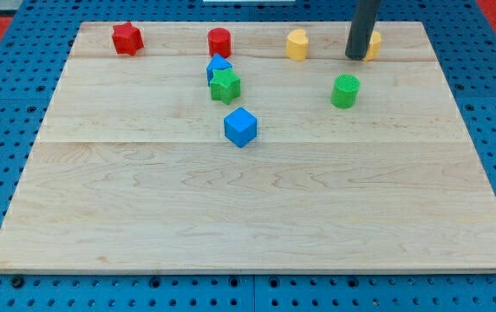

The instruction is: Move the yellow hexagon towards top right side of the board

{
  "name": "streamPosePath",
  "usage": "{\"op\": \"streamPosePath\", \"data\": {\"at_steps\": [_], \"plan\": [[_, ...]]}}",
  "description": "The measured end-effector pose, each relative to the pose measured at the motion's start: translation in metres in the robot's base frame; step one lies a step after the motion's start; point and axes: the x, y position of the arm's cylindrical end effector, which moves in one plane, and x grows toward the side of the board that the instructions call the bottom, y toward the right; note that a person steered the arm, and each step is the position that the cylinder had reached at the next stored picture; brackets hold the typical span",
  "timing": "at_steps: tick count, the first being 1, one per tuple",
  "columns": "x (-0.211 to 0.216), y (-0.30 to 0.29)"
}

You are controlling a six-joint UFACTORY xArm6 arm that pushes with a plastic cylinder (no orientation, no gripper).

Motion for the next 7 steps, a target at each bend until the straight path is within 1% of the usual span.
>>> {"op": "streamPosePath", "data": {"at_steps": [5, 6, 7], "plan": [[-0.005, -0.018], [0.010, -0.018], [0.039, -0.018]]}}
